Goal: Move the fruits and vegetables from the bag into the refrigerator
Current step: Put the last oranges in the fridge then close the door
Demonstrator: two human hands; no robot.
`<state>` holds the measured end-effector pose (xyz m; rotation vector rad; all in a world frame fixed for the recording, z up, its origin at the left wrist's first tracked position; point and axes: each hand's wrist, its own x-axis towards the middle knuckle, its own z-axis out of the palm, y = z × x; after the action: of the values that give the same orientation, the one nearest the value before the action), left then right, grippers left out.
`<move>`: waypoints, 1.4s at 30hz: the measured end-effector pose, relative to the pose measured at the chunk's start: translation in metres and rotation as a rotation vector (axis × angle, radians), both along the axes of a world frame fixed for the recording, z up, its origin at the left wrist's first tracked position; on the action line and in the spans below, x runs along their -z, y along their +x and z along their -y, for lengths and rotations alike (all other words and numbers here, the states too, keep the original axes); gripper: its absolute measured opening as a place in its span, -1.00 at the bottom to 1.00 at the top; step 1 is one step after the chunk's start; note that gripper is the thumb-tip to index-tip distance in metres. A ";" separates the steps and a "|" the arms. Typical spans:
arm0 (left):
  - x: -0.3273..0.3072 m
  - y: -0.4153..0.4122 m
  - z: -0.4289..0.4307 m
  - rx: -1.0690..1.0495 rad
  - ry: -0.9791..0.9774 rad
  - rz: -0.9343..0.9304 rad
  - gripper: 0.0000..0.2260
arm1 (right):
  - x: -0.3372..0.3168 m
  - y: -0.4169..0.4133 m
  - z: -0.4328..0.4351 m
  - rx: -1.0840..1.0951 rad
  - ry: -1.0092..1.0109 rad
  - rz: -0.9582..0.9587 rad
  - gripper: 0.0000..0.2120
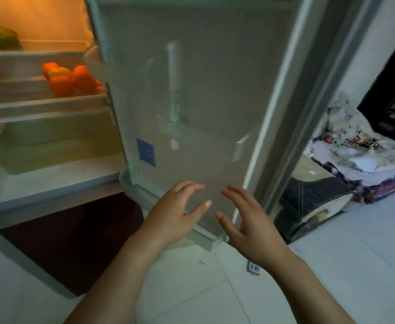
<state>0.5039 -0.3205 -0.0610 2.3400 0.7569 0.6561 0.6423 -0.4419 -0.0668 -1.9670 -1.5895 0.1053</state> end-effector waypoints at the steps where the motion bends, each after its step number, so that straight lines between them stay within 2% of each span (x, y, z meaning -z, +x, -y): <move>1: 0.002 0.012 0.011 -0.001 -0.008 0.000 -0.61 | -0.002 0.012 0.011 -0.003 0.011 0.002 -0.50; 8: -0.016 0.054 0.045 -0.074 -0.072 -0.030 -0.57 | -0.026 0.083 0.054 -0.017 0.049 0.000 -0.54; 11: -0.015 0.071 0.052 -0.082 -0.077 -0.042 -0.50 | -0.024 0.107 0.055 0.030 0.110 -0.028 -0.55; 17: -0.014 0.100 0.057 -0.150 -0.233 -0.016 -0.36 | -0.024 0.138 0.045 0.054 0.187 -0.096 -0.58; 23: -0.009 0.103 0.068 -0.150 -0.300 -0.021 -0.25 | -0.024 0.148 0.025 -0.030 0.081 -0.133 -0.27; 33: -0.007 0.056 0.084 -0.188 -0.263 -0.050 -0.20 | -0.019 0.103 0.051 -0.068 0.068 -0.131 -0.20; 42: -0.021 -0.075 0.100 -0.239 -0.205 0.010 -0.34 | -0.017 -0.016 0.080 -0.237 0.164 -0.198 -0.37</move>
<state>0.4284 -0.4203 -0.0401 2.0782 1.0582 0.6563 0.6262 -0.5223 -0.0501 -1.5883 -1.6376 0.2485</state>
